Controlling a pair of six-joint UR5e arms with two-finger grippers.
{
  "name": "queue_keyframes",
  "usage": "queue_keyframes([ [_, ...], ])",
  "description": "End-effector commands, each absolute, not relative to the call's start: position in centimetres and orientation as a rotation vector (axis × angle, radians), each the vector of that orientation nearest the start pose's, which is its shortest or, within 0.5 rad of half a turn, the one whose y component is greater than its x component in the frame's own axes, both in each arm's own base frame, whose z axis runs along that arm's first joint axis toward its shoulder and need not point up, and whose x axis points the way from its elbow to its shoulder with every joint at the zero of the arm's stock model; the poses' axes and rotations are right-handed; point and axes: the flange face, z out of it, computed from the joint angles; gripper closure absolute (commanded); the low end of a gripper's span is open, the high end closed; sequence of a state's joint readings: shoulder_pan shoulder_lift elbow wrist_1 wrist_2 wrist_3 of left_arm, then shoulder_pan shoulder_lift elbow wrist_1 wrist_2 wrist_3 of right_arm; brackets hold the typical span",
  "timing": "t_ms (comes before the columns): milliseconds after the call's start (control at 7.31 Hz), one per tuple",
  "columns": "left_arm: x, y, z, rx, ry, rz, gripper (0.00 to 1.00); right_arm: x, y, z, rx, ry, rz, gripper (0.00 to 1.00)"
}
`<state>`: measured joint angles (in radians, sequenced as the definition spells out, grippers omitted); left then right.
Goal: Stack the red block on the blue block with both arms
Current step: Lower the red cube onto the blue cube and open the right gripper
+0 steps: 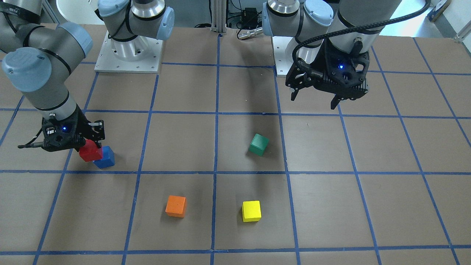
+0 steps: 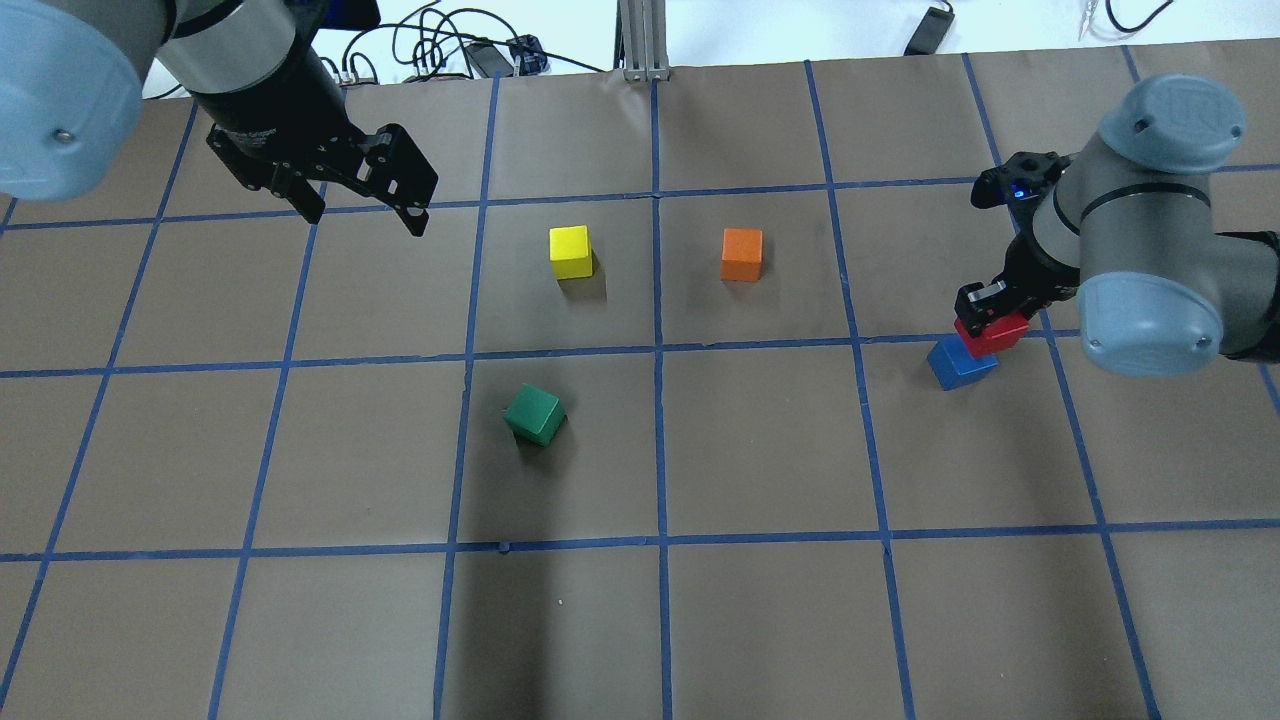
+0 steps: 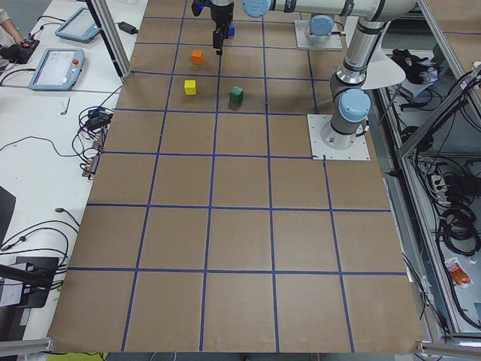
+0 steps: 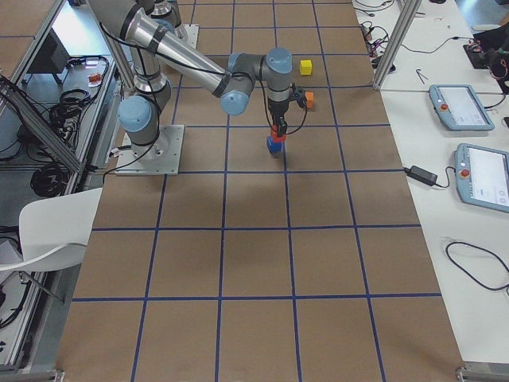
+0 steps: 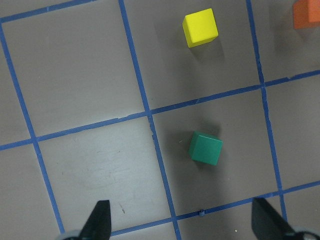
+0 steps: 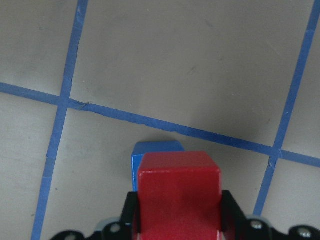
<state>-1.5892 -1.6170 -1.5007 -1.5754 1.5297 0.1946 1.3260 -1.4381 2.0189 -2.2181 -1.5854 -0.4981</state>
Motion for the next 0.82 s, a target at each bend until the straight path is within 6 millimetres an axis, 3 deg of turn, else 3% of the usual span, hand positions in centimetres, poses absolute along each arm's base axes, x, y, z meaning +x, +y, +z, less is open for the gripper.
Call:
queue_keyframes([
  [0,-14.68,-51.01,49.92,0.339,3.163,-0.037,0.00,0.97,-50.47,27.03,-0.402,3.145,-0.068,1.00],
  [684,-14.68,-50.72,50.22,0.344,3.162,-0.045,0.00,1.05,-50.59,26.86,-0.404,3.135,-0.074,1.00],
])
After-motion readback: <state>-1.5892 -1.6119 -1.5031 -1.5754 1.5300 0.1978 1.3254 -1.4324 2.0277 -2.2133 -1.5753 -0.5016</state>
